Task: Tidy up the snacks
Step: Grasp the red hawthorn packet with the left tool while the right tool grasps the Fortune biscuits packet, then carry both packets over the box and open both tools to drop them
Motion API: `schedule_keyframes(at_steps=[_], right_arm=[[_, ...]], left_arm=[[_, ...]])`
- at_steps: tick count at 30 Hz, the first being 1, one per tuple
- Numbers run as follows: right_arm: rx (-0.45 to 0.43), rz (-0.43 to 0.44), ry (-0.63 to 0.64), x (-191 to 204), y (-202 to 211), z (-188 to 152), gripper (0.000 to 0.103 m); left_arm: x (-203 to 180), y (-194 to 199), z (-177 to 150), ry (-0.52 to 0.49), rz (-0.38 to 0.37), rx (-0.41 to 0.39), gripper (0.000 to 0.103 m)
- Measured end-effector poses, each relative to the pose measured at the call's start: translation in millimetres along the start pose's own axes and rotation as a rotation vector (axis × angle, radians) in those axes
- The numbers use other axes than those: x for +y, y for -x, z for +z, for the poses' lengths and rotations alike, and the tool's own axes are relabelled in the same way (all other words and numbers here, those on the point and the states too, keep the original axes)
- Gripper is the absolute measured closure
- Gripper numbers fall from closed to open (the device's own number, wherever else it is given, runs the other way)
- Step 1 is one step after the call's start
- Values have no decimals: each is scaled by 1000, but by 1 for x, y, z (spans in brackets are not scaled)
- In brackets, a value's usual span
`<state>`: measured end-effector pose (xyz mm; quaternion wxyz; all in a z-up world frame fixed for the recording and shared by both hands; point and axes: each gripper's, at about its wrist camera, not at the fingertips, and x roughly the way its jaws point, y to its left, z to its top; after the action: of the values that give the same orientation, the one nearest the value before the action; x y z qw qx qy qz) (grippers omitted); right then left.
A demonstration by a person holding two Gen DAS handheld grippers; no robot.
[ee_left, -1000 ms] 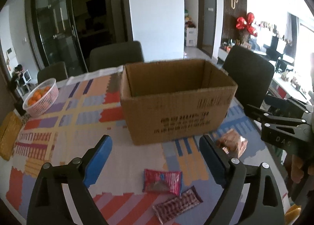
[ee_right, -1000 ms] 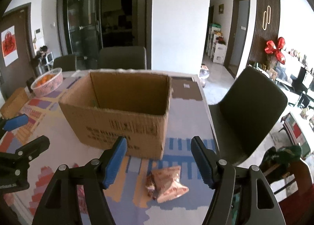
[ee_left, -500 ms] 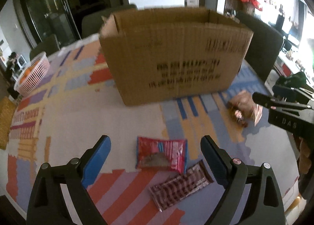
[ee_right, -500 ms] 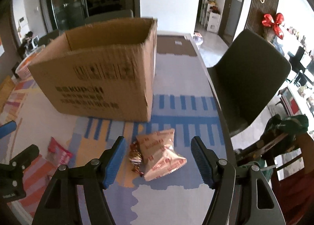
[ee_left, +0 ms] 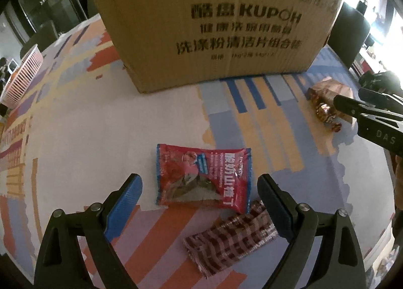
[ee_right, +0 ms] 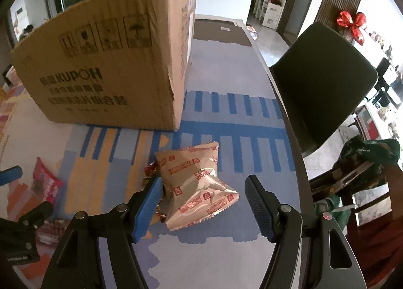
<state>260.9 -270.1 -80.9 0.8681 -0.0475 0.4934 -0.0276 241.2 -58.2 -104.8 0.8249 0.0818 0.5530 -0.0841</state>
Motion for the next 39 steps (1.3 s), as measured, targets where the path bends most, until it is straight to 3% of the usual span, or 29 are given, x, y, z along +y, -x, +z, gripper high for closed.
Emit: schedule_keyframes(at_steps=[6, 10, 14, 21, 29, 39], right_arm=[[22, 4, 4, 2, -10, 0, 35], [24, 10, 6, 1, -14, 3, 35], [28, 21, -1, -2, -17, 5, 36], [54, 67, -16, -7, -27, 5, 55], [27, 88, -28, -10, -19, -1, 56], [-73, 83, -10, 3, 24, -10, 56]], left_arm=[[7, -14, 6, 5, -17, 14, 11], [10, -23, 8, 14, -53, 24, 19], [11, -24, 11, 12, -66, 7, 22], [4, -15, 14, 13, -109, -22, 34], [-2, -10, 20, -27, -109, -59, 49], [-2, 2, 18, -7, -143, -104, 53]])
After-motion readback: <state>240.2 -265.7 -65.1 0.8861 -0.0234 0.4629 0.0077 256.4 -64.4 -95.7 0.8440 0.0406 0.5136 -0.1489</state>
